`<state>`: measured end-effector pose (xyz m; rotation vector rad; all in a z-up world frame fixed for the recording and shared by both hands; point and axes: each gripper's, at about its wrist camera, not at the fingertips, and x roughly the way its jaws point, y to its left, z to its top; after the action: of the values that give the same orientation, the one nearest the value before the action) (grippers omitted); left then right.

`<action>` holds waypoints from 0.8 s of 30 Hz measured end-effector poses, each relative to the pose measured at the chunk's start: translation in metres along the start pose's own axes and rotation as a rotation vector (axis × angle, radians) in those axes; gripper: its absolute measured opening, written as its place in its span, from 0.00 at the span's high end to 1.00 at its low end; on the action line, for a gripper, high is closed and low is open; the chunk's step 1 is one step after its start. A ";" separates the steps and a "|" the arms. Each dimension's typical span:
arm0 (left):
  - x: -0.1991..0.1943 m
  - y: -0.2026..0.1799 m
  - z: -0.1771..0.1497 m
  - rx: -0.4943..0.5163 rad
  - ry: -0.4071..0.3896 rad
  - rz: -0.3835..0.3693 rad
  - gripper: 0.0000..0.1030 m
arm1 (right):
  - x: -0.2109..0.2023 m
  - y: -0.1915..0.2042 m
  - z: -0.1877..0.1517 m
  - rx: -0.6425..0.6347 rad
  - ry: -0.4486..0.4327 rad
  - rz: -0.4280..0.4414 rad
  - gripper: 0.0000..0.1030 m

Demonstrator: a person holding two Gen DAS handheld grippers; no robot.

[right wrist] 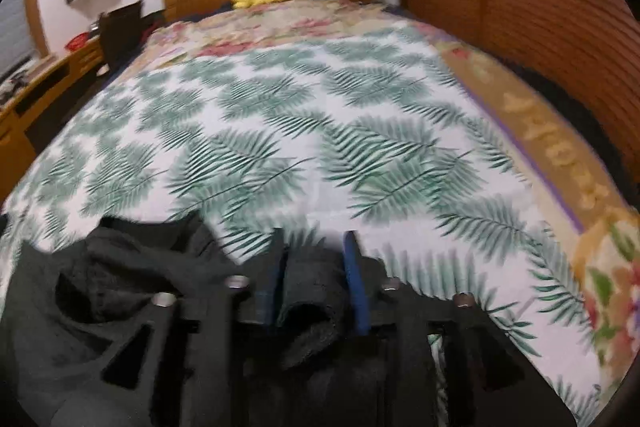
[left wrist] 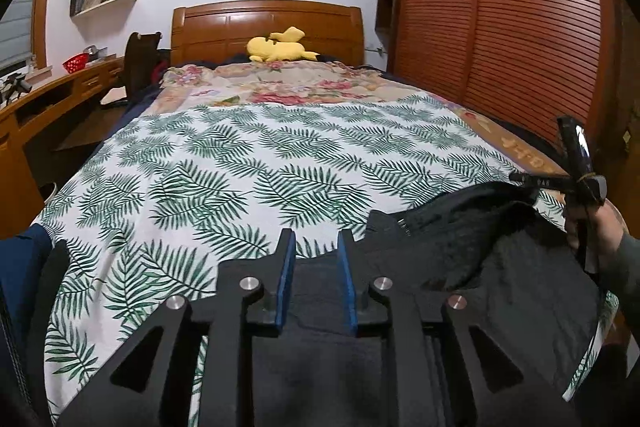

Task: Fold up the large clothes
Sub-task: 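Lower the hem onto the jacket and open both tools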

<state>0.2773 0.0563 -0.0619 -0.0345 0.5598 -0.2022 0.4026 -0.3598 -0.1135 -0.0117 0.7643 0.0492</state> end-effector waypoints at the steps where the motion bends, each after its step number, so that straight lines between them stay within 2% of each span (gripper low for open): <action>1: 0.000 -0.002 -0.001 0.001 -0.001 -0.009 0.81 | -0.008 0.000 0.001 -0.012 -0.040 0.005 0.47; 3: 0.005 -0.006 -0.003 -0.005 0.002 -0.045 0.81 | -0.018 -0.002 0.003 -0.029 -0.076 0.020 0.35; 4: 0.007 -0.007 -0.004 -0.007 0.008 -0.057 0.81 | -0.021 -0.003 0.004 -0.046 -0.078 0.006 0.34; 10: 0.023 -0.021 -0.011 0.009 0.046 -0.072 0.80 | -0.020 -0.008 -0.001 -0.102 -0.047 -0.001 0.34; 17: 0.035 -0.037 -0.020 0.024 0.074 -0.086 0.80 | 0.017 -0.010 -0.004 -0.101 0.068 0.034 0.34; 24: 0.058 -0.050 -0.033 0.051 0.145 -0.104 0.80 | 0.053 0.004 -0.001 -0.128 0.174 0.060 0.34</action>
<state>0.2989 -0.0038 -0.1159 0.0005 0.6974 -0.3215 0.4401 -0.3534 -0.1504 -0.1158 0.9343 0.1557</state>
